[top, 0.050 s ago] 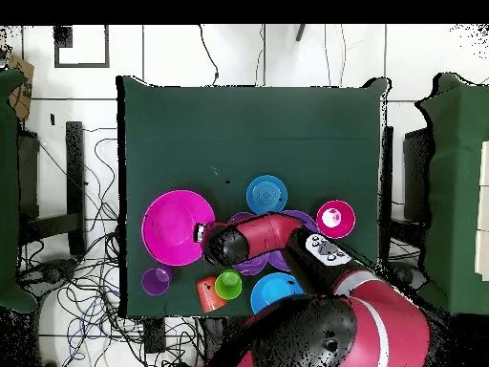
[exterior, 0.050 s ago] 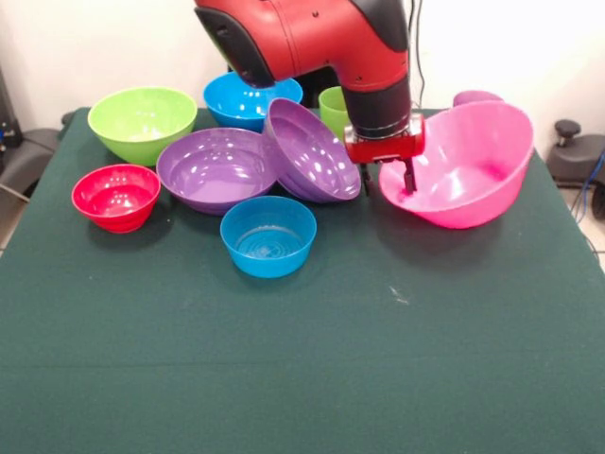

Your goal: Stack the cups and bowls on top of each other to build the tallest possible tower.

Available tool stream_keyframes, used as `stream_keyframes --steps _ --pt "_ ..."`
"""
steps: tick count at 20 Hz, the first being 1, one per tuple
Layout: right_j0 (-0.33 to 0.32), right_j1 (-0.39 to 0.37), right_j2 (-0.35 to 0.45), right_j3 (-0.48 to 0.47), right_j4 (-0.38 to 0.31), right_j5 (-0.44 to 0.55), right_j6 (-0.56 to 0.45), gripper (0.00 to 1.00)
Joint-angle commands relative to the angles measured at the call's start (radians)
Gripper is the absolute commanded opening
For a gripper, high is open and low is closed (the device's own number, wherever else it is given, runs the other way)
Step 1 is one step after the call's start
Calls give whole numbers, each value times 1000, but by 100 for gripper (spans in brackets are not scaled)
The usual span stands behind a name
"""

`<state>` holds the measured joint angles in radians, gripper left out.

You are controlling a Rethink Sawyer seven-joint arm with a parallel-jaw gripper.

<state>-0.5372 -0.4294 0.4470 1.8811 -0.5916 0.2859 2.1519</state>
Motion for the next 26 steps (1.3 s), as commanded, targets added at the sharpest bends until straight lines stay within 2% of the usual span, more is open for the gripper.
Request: stream_keyframes --steps 1,7,14,26 --pt "-29 -67 33 2 9 70 -38 100" --pt "-41 -88 47 11 24 97 -45 100" --pt "-65 -90 37 7 5 109 -70 100" --pt "-38 -82 -65 -11 -55 40 -16 100"
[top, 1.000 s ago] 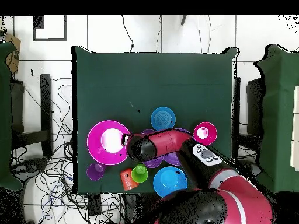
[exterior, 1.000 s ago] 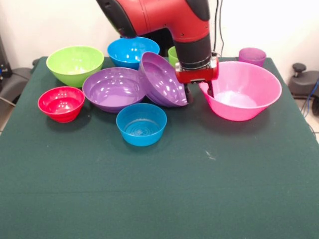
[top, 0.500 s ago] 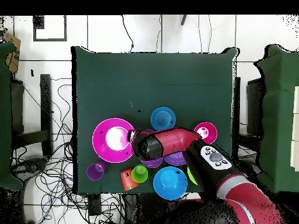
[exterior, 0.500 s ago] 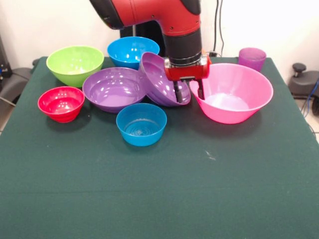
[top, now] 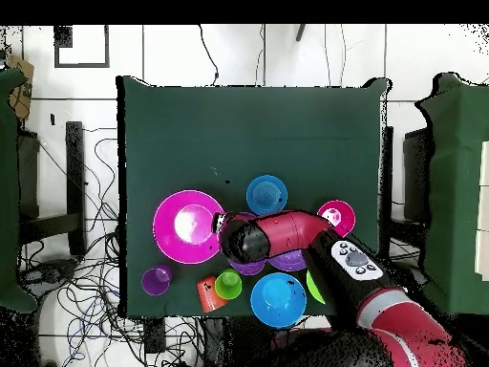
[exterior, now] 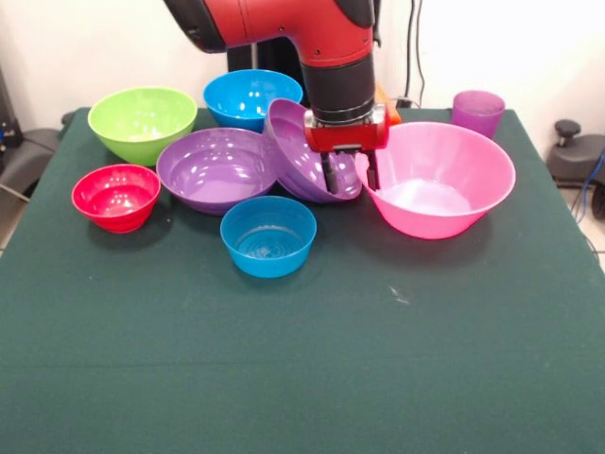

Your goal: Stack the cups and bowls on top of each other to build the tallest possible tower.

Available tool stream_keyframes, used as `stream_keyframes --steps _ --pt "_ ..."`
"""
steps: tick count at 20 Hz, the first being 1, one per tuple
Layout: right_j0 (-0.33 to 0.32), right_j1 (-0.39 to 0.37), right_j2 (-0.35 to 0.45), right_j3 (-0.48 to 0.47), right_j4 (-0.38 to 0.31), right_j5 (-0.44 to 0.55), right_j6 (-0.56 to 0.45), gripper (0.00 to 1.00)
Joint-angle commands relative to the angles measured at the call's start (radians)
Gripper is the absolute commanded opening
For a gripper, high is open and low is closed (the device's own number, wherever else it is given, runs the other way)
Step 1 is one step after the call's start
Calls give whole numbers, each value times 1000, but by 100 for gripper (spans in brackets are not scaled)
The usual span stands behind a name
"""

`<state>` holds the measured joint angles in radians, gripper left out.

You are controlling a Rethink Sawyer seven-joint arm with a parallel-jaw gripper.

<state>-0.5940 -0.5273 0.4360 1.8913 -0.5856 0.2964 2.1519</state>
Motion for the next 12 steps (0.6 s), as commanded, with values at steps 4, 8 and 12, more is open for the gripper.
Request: stream_keyframes --steps 4,8,12 --pt "31 17 -76 -26 -72 7 -4 0" --pt "39 18 -86 -29 -75 -1 0 0" --pt "38 19 -86 -28 -72 -3 0 0"
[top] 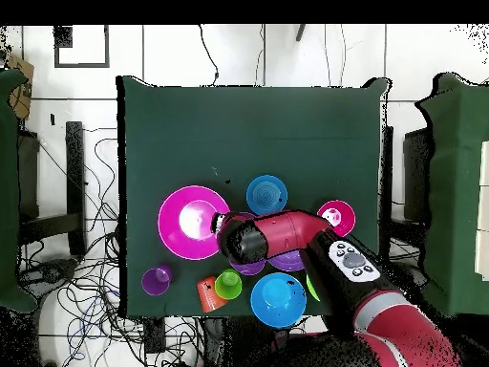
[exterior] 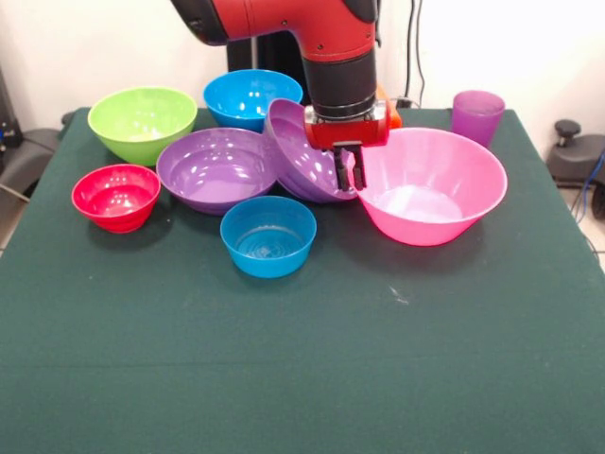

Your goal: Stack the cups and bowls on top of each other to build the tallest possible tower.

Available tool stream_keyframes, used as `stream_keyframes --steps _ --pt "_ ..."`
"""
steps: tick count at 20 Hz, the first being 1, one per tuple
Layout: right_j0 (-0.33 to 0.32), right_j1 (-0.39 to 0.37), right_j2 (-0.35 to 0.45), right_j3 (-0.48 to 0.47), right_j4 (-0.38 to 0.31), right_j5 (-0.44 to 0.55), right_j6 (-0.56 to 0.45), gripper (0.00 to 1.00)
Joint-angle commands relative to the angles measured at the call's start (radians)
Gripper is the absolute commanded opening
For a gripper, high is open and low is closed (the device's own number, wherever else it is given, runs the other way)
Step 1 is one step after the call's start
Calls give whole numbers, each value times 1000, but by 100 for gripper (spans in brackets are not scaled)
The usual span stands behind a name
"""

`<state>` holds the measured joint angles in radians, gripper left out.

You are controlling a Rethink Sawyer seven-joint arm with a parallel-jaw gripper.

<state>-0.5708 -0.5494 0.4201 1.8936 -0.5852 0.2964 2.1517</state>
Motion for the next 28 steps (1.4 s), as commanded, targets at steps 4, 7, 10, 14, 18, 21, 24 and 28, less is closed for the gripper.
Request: stream_keyframes --steps 4,7,10,14,18,21,24,28 --pt "15 41 -72 -31 -70 -10 2 0" --pt "7 36 -61 -22 -51 -12 11 0" --pt "20 -48 -49 39 16 18 65 0" --pt "84 -167 -78 65 125 84 159 0" --pt "86 -208 -96 58 185 87 156 0" --pt "12 -259 -52 50 241 151 75 0" --pt "-39 -262 -19 16 274 199 6 0" --pt "-92 -278 19 -19 304 239 -53 0"
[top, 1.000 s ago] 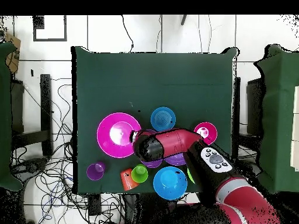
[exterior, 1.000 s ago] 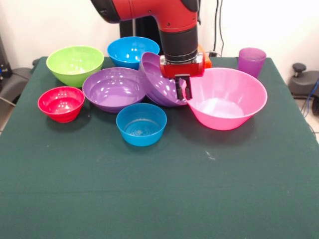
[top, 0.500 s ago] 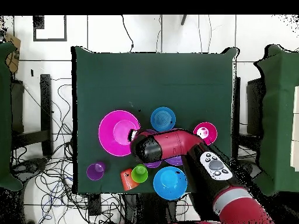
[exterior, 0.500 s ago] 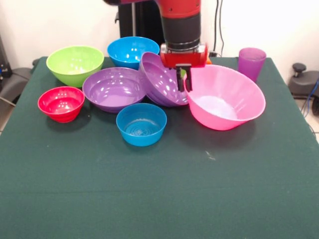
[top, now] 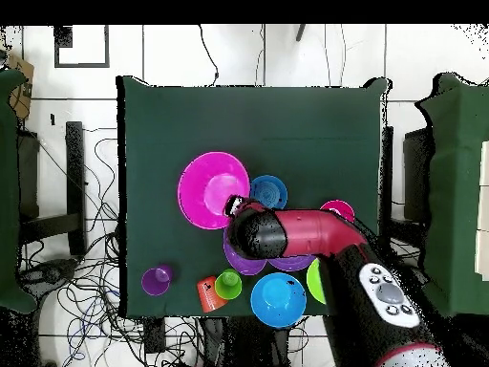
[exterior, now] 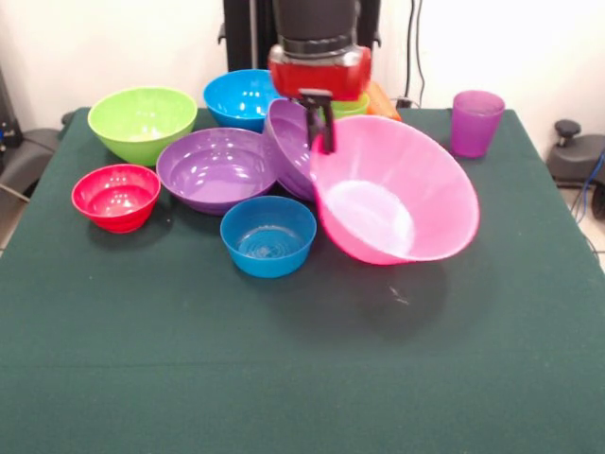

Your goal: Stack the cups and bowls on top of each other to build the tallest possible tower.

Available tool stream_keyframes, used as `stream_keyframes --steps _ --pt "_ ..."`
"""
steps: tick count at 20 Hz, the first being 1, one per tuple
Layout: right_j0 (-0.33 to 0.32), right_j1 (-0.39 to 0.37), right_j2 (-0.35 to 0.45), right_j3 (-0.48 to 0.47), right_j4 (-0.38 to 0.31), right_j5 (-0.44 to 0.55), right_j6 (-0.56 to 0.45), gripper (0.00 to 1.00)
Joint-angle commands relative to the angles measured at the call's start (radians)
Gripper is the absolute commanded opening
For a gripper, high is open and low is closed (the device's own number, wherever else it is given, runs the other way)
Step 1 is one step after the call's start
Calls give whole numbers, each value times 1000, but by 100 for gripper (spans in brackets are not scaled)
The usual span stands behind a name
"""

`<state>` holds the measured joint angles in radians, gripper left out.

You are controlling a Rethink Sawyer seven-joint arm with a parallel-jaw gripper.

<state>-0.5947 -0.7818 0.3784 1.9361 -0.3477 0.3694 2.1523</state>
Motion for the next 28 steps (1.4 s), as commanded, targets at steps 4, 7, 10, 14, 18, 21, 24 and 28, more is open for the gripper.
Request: stream_keyframes --steps 4,7,10,14,18,21,24,28 --pt "-129 -52 114 -96 83 239 -133 0" --pt "-174 -54 155 -102 83 280 -181 0" --pt "-218 -68 192 -82 87 310 -206 0" --pt "-272 -79 225 -54 69 298 -208 0" --pt "-308 -31 230 -77 9 292 -235 0" --pt "-322 -2 232 -61 -16 285 -231 0" --pt "-322 6 224 -34 -42 266 -205 0" --pt "-312 76 195 -54 -106 214 -185 0"
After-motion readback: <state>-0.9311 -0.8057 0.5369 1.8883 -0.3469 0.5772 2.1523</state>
